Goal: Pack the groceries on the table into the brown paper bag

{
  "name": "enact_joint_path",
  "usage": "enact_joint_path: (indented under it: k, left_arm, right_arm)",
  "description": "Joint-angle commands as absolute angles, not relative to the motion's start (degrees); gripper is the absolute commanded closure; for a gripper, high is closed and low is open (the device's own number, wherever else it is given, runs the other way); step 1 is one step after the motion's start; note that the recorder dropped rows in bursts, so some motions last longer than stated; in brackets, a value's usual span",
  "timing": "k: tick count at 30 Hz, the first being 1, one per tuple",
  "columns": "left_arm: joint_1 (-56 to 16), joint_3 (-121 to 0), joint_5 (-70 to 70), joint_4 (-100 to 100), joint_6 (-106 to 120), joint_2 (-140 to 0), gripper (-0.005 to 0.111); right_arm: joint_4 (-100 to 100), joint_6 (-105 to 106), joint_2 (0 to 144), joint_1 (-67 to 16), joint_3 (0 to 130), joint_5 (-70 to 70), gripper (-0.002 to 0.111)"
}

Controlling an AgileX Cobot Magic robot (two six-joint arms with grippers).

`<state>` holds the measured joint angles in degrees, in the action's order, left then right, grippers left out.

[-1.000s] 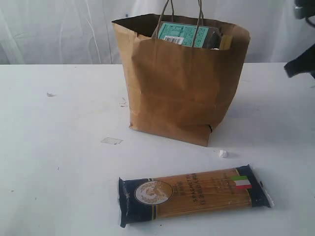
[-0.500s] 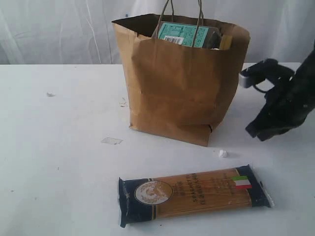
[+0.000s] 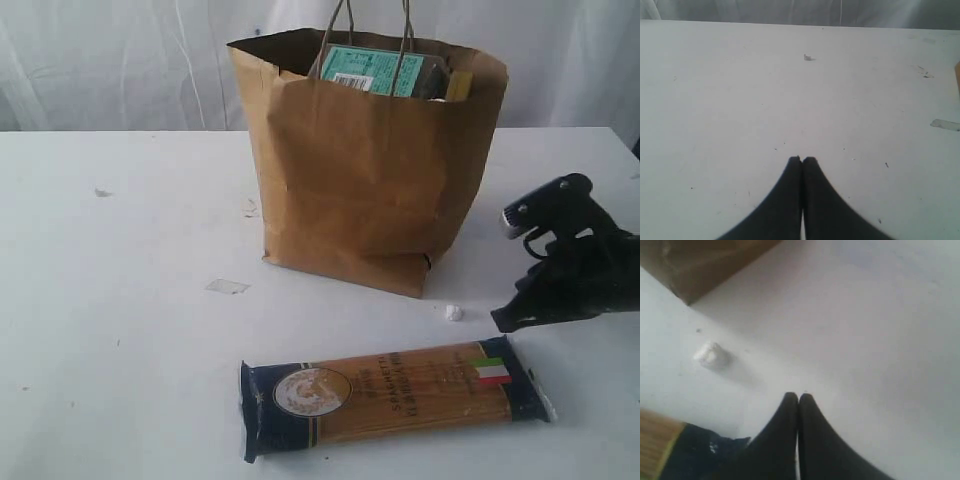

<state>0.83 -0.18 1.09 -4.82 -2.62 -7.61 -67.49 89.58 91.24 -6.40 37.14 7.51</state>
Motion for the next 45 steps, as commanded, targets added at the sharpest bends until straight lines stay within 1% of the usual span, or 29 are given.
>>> enact_joint_path:
  k: [1, 3, 8, 10, 12, 17, 21, 24, 26, 28, 30, 31, 35, 37, 39, 43, 45]
  left_arm:
    - [0.4, 0.0, 0.9, -5.1, -2.8, -7.4, 0.107]
    - [0.4, 0.0, 0.9, -5.1, -2.8, -7.4, 0.107]
    - [0.4, 0.0, 0.9, -5.1, -2.8, -7.4, 0.107]
    - [0.4, 0.0, 0.9, -5.1, -2.8, -7.4, 0.107]
    - [0.4, 0.0, 0.9, -5.1, -2.8, -7.4, 0.107]
    - [0.4, 0.0, 0.9, -5.1, -2.8, -7.4, 0.107]
    - [0.4, 0.0, 0.9, -5.1, -2.8, -7.4, 0.107]
    - [0.4, 0.0, 0.9, -5.1, -2.8, -7.4, 0.107]
    - [0.4, 0.0, 0.9, -5.1, -2.8, -7.4, 0.107]
    - [0.4, 0.0, 0.9, -5.1, -2.8, -7.4, 0.107]
    - [0.4, 0.0, 0.9, -5.1, -2.8, -7.4, 0.107]
    - [0.4, 0.0, 0.9, -5.1, -2.8, -7.4, 0.107]
    - [0.4, 0.0, 0.9, -5.1, -2.8, -7.4, 0.107]
    - [0.4, 0.0, 0.9, -5.1, -2.8, -7.4, 0.107]
    - [0.4, 0.0, 0.9, -5.1, -2.8, -7.4, 0.107]
    - [0.4, 0.0, 0.9, -5.1, -2.8, -7.4, 0.107]
    - [0.4, 0.0, 0.9, -5.1, -2.8, -7.4, 0.107]
  right_arm:
    - [-69.0, 91.2, 95.0, -7.1, 40.8, 18.7, 0.106]
    - [-69.1, 91.2, 97.3, -8.1, 42.0, 21.8, 0.099]
    - [-72.5, 91.7, 101.4, -8.7, 43.2, 20.7, 0.078]
    - [-73.8, 91.7, 102.1, -8.7, 43.7, 20.1, 0.073]
    - [-75.0, 92.0, 102.8, -8.7, 44.4, 20.7, 0.070]
    - [-76.2, 94.1, 104.4, -8.7, 46.2, 24.6, 0.070]
    - [-76.5, 94.2, 106.3, -8.7, 46.2, 22.4, 0.070]
    - [-76.5, 94.2, 106.7, -8.7, 46.2, 21.9, 0.071]
    - [-76.5, 94.2, 106.7, -8.7, 46.2, 22.0, 0.077]
    - [-76.5, 93.7, 106.7, -8.7, 46.2, 22.0, 0.090]
    - [-76.5, 92.8, 106.7, -8.7, 46.2, 22.0, 0.106]
    - [-76.5, 92.4, 106.5, -8.7, 46.2, 22.0, 0.108]
    - [-77.5, 92.3, 102.5, -8.7, 46.2, 24.3, 0.108]
    - [-78.5, 86.6, 97.9, -8.7, 46.2, 29.8, 0.108]
    - [-78.5, 79.2, 93.2, -8.7, 46.2, 41.3, 0.108]
    - [-77.3, 78.4, 85.1, -8.7, 45.9, 68.4, 0.108]
    - [-76.5, 78.4, 81.3, -8.7, 45.7, 70.0, 0.108]
